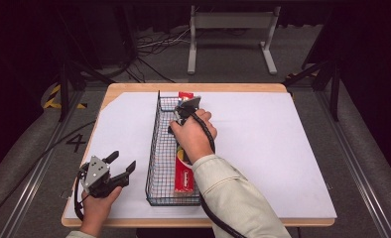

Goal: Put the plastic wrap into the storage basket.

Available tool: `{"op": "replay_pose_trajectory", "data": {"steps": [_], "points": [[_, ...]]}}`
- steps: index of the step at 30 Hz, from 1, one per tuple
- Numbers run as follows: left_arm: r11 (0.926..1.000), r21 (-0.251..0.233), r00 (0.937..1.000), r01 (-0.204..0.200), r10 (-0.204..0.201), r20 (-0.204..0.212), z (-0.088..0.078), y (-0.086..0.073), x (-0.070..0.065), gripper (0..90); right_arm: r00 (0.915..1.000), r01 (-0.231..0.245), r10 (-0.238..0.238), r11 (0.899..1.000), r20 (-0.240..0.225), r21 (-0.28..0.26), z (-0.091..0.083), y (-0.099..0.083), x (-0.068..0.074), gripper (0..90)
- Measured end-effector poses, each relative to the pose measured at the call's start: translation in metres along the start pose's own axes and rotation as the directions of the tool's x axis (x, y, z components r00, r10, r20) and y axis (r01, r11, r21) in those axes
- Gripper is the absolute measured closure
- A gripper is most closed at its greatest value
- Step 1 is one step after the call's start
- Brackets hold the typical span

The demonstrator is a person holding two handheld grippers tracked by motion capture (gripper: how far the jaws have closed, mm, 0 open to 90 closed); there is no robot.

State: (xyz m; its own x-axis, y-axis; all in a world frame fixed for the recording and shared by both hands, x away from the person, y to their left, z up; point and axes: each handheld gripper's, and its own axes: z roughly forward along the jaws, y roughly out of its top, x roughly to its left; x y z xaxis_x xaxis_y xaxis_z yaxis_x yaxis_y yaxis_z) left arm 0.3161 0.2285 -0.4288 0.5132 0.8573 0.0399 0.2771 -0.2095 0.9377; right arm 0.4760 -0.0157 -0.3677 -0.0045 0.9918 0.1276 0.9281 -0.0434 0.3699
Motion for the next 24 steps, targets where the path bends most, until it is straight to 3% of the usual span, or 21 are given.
{"op": "replay_pose_trajectory", "data": {"steps": [24], "points": [[1.0,0.007,1.0,-0.002,0.002,-0.003,0.001,-0.001,0.001,32.0,0.9985,0.031,-0.034,0.997,0.044,0.074,0.018,-0.009,0.01,38.7]]}}
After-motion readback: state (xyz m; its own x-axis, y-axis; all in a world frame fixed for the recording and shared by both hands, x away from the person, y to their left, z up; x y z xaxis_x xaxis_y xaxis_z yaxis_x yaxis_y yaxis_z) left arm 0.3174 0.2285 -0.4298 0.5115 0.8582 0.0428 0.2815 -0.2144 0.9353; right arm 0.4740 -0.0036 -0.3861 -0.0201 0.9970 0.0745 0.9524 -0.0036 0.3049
